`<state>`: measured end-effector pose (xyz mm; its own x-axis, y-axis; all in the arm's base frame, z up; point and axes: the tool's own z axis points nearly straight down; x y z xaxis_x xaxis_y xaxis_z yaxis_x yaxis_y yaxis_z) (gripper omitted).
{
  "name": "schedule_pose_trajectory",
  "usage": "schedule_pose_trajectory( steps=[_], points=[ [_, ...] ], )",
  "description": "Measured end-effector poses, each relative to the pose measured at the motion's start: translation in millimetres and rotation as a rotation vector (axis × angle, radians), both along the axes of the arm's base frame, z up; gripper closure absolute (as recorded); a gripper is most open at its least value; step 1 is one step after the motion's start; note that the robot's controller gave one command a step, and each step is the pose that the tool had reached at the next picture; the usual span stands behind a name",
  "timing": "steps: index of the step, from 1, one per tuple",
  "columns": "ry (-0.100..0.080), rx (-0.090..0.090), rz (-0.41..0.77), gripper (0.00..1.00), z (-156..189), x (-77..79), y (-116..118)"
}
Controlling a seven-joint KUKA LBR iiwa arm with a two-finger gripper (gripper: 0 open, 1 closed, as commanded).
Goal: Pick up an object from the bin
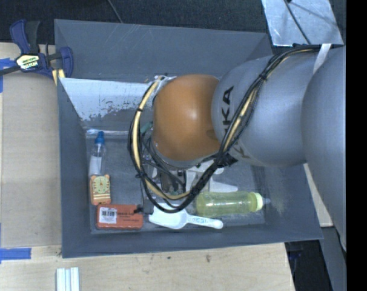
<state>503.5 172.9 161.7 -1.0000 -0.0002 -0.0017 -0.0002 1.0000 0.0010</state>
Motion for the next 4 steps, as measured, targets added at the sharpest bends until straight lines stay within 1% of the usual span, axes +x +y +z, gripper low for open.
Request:
schedule_pose_trajectory(
  steps=[1, 2, 3, 4],
  points=[
    [-0.005, 0.002, -0.019, 0.0, -44.9, -2.2, -33.8],
    [0.005, -0.003, 0.009, 0.0, -71.2, -3.6, -53.5],
    [0.002, 0.0, 0.01, 0.0, -51.2, 47.2, -79.8],
    [-0.012, -0.001, 0.022, 0.0, -49.1, 61.3, -102.0]
  ],
)
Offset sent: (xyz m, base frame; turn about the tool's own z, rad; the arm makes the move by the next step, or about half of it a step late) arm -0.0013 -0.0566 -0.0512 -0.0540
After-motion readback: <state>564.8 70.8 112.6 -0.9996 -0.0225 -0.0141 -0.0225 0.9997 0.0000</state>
